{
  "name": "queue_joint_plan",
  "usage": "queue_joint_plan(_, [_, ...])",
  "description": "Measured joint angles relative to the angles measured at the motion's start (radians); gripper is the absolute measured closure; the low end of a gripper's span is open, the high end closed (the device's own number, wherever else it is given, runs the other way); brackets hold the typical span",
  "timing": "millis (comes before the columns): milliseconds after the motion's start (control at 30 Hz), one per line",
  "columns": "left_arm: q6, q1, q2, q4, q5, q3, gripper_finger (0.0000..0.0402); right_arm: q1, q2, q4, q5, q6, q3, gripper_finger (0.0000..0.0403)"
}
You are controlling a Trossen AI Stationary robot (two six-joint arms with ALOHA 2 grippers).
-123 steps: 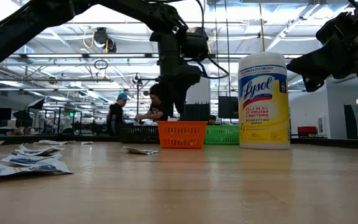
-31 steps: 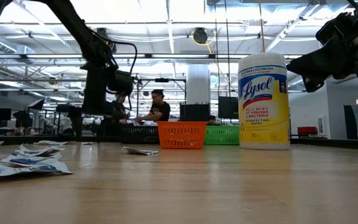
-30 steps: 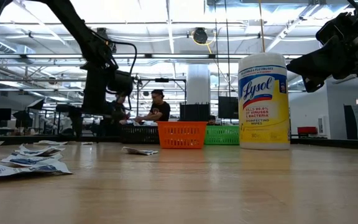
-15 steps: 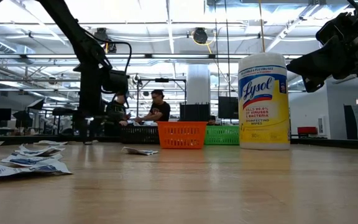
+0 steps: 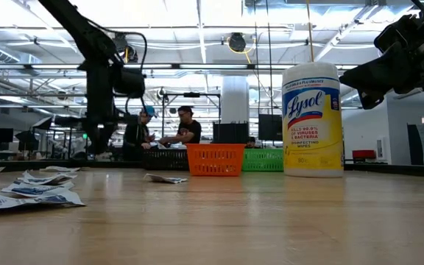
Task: Pick & Place First Aid Supplies
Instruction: Put the orange ointment pack into the orange bin
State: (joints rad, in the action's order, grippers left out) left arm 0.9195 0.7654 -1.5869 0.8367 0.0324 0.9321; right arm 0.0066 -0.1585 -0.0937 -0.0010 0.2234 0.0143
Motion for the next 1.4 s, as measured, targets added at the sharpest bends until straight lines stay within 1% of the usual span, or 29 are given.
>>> queue_joint_plan(167, [0.000,-0.008,0.063,0.069,0.061,0.001,0.0394,0.000,0.000,0.000,0.000,0.000,0.000,0.0344])
queue_joint_plan(400, [0.008,-0.035,0.122,0.089,0.108,0.005,0.0397,0.000,0.000,0.000,0.000,0.000,0.000,0.0344])
queue_joint_plan(533, [0.014,-0.047,0.141,0.090,0.105,0.014,0.0397,0.000,0.000,0.000,0.000,0.000,0.000,0.0344])
queue_joint_plan(667, [0.006,-0.056,0.135,0.106,0.104,0.061,0.0399,0.000,0.000,0.000,0.000,0.000,0.000,0.0344])
queue_joint_plan(733, [0.002,-0.067,0.109,0.110,0.100,0.103,0.0398,0.000,0.000,0.000,0.000,0.000,0.000,0.0344])
queue_joint_plan(1000, [-0.002,-0.147,-0.066,0.131,0.098,0.306,0.0398,0.000,0.000,0.000,0.000,0.000,0.000,0.0344])
queue_joint_plan(1267, [-0.018,-0.231,-0.261,0.226,0.099,0.583,0.0399,0.000,0.000,0.000,0.000,0.000,0.000,0.0344])
queue_joint_plan(1400, [-0.016,-0.265,-0.339,0.255,0.099,0.716,0.0398,0.000,0.000,0.000,0.000,0.000,0.000,0.0344])
